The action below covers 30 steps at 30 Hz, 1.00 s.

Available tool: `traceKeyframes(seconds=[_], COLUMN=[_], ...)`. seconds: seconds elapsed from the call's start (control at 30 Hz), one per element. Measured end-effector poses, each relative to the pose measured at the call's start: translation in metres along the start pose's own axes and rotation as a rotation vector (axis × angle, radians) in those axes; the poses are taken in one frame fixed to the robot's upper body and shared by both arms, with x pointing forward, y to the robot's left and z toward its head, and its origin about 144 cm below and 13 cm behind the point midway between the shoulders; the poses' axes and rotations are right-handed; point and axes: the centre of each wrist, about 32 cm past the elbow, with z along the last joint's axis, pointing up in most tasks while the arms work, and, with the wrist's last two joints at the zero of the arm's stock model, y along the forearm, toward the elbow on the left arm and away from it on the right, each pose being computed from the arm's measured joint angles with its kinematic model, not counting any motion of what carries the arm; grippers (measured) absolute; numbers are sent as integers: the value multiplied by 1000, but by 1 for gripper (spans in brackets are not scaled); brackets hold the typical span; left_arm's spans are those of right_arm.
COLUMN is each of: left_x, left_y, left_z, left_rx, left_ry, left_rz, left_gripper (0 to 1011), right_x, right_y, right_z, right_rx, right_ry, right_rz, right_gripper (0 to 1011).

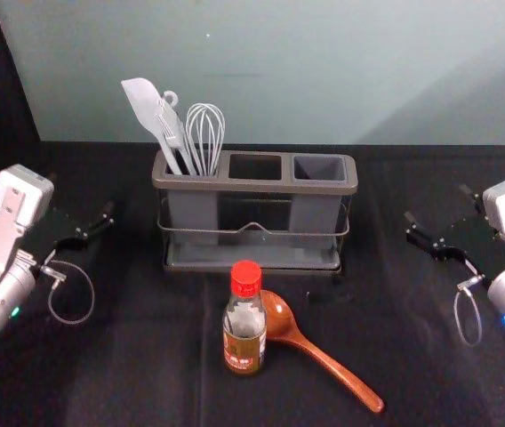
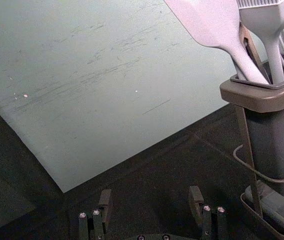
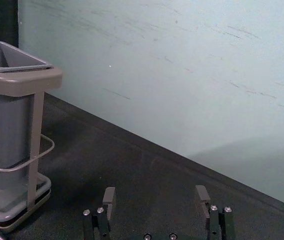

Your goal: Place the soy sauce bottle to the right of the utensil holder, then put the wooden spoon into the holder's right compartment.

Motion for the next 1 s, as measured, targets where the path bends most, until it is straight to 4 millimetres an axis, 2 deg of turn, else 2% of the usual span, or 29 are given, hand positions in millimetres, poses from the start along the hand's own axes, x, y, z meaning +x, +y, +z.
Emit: traceKeyframes(seconds=[1.0], left_x=[0], left_y=[0], left_z=[0], left_rx=[0], left_ry=[0], left_rz=[0], left_gripper=[1000], right_x=[0], right_y=[0], right_z=[0], right_rx=[0], right_ry=[0], right_rz=[0], right_gripper=[1004])
